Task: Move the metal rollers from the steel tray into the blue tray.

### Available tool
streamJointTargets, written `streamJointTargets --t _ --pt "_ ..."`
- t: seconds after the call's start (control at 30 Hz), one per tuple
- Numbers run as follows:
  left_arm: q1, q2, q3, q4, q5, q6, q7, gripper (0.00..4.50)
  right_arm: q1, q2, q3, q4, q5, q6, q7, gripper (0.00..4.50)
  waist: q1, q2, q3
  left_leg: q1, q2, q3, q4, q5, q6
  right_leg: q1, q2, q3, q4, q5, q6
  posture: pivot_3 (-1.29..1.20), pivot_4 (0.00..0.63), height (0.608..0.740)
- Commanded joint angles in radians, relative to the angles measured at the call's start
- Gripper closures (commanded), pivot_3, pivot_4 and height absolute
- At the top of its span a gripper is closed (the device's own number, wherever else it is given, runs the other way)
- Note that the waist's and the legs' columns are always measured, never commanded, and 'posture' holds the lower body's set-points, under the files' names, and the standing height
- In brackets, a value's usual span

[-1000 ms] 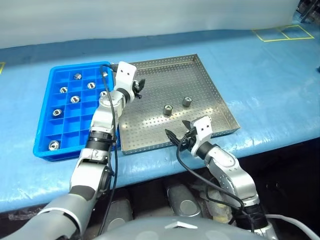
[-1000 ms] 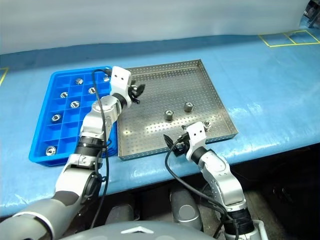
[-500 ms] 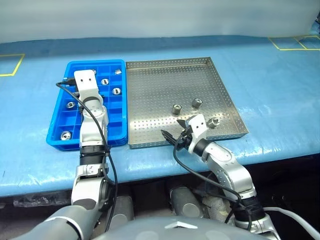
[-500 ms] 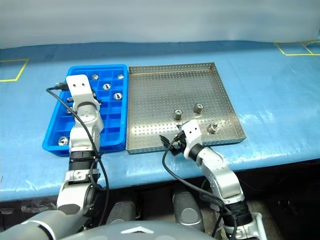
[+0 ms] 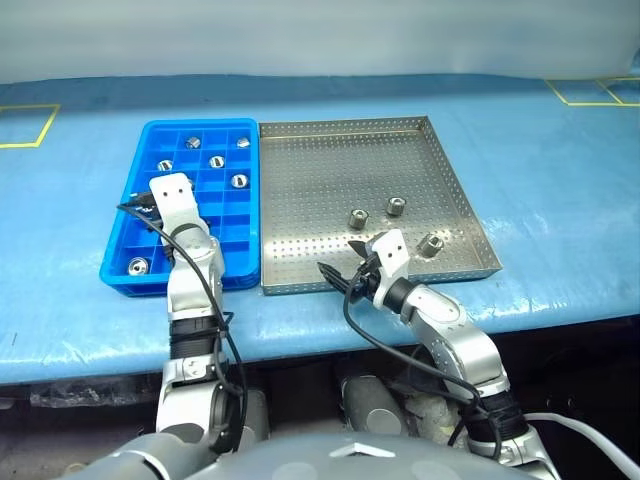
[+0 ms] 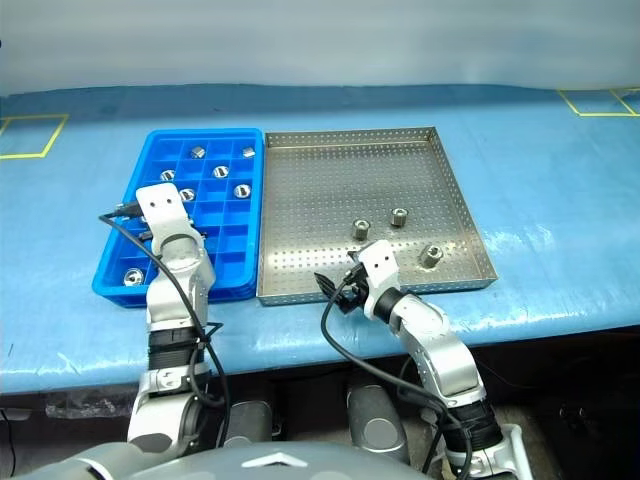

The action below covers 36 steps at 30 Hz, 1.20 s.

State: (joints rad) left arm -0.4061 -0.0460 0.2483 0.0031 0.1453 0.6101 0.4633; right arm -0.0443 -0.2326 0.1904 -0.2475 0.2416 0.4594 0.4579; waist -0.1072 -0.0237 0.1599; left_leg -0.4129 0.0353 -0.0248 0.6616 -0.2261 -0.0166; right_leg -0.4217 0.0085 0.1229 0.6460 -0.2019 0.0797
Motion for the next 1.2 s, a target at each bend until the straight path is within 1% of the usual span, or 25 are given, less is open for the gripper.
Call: streamJointTargets --t 0.03,0.13,0.17,0.2,0.27,0.33,0.47,0.57,0.63,0.73,0.8,0.9,1.03,1.2 --pt "0.007 -0.009 0.007 -0.026 -0.003 0.024 0.011 1.82 -0.017 0.003 -0.006 -0.019 0.000 -0.015 0.000 0.00 0.000 0.000 0.000 0.000 0.000 0.000 0.000 0.000 0.000 0.000 0.000 0.000 0.000 0.000 0.000 -0.04 0.150 0.740" --pt "-0.003 0.024 -0.027 -0.048 -0.003 -0.042 -0.042 0.83 -0.021 0.003 -0.009 -0.018 0.000 -0.017 0.000 0.00 0.001 0.000 0.000 0.001 0.000 0.000 0.000 0.000 0.000 0.001 0.000 0.000 0.000 0.000 0.000 -0.04 0.150 0.740" --pt "-0.006 0.037 -0.040 -0.062 -0.010 -0.080 -0.073 0.58 -0.020 0.004 -0.013 -0.021 0.002 -0.018 -0.002 0.00 0.001 0.000 0.000 0.001 0.000 0.000 0.000 0.000 0.000 0.001 0.000 0.000 0.000 0.000 0.000 -0.04 0.150 0.740" --pt "-0.006 0.047 -0.051 -0.074 -0.023 -0.113 -0.110 0.58 -0.018 0.006 -0.018 -0.024 0.006 -0.019 -0.004 0.00 0.002 0.000 0.000 0.001 0.000 0.000 0.000 0.000 0.000 0.001 0.000 0.000 0.000 0.000 -0.001 -0.05 0.150 0.740" --pt "-0.001 0.077 -0.091 -0.104 -0.086 -0.215 -0.255 0.58 -0.013 0.024 -0.043 -0.042 0.040 -0.017 -0.007 0.00 0.001 0.000 0.000 0.000 0.000 0.000 0.000 0.000 0.000 0.001 0.000 0.000 -0.001 -0.001 -0.001 -0.05 0.150 0.740" --pt "0.000 0.100 -0.131 -0.128 -0.148 -0.287 -0.390 0.58 -0.011 0.059 -0.096 -0.073 0.117 -0.008 -0.008 0.00 0.001 0.000 0.000 -0.001 0.000 0.000 0.000 0.000 0.000 0.000 0.000 0.000 -0.001 -0.001 -0.001 -0.07 0.150 0.740" --pt "0.005 0.134 -0.200 -0.152 -0.236 -0.327 -0.587 0.58 -0.024 0.100 -0.192 -0.139 0.301 0.058 0.010 0.00 -0.002 0.000 0.000 -0.001 0.000 0.001 -0.001 0.000 0.000 0.000 -0.001 0.000 -0.001 -0.001 -0.001 -0.08 0.150 0.740" --pt "0.031 0.161 -0.238 -0.170 -0.258 -0.308 -0.660 0.58 -0.039 0.103 -0.238 -0.183 0.383 0.092 -0.007 0.00 -0.010 0.000 0.000 -0.001 0.000 0.000 -0.001 0.000 0.000 0.000 0.000 0.000 -0.002 -0.001 -0.002 -0.09 0.150 0.740" --pt "0.064 0.195 -0.277 -0.187 -0.257 -0.300 -0.717 0.58 -0.062 0.090 -0.254 -0.197 0.367 0.112 -0.060 0.00 -0.018 0.001 0.000 0.000 0.000 0.000 -0.003 0.000 0.000 0.000 0.000 0.000 -0.002 -0.001 -0.001 -0.09 0.150 0.740" --pt "0.116 0.218 -0.305 -0.225 -0.287 -0.274 -0.778 0.58 -0.117 0.045 -0.229 -0.173 0.265 0.177 -0.170 0.00 -0.024 0.001 0.000 -0.001 0.001 0.001 -0.004 0.000 0.000 -0.002 0.000 0.000 -0.001 -0.001 -0.002 -0.09 0.150 0.740" --pt "0.141 0.229 -0.313 -0.247 -0.301 -0.253 -0.801 0.58 -0.150 0.026 -0.207 -0.148 0.224 0.220 -0.211 0.00 -0.022 0.001 0.000 -0.002 0.001 0.001 -0.004 0.000 0.000 -0.003 0.000 0.000 0.000 -0.001 -0.002 -0.08 0.150 0.740" --pt "0.188 0.255 -0.325 -0.286 -0.322 -0.231 -0.850 0.58 -0.204 0.016 -0.180 -0.092 0.195 0.298 -0.242 0.00 -0.022 0.001 0.000 -0.001 0.001 0.001 -0.004 0.000 0.000 -0.003 0.000 0.000 0.000 -0.001 -0.002 -0.07 0.150 0.740" --pt "0.253 0.290 -0.337 -0.341 -0.326 -0.236 -0.882 0.58 -0.274 0.033 -0.181 -0.009 0.218 0.412 -0.249 0.00 -0.016 0.001 0.000 -0.002 0.001 0.001 -0.005 0.000 0.000 -0.003 0.000 0.000 -0.001 -0.001 -0.002 -0.04 0.150 0.740" --pt "0.315 0.292 -0.344 -0.397 -0.340 -0.252 -0.893 0.58 -0.346 0.035 -0.164 0.111 0.161 0.425 -0.258 0.00 0.001 0.001 0.000 -0.002 0.001 0.001 -0.005 0.000 0.000 -0.004 0.000 0.000 -0.001 -0.001 -0.002 0.02 0.150 0.740"
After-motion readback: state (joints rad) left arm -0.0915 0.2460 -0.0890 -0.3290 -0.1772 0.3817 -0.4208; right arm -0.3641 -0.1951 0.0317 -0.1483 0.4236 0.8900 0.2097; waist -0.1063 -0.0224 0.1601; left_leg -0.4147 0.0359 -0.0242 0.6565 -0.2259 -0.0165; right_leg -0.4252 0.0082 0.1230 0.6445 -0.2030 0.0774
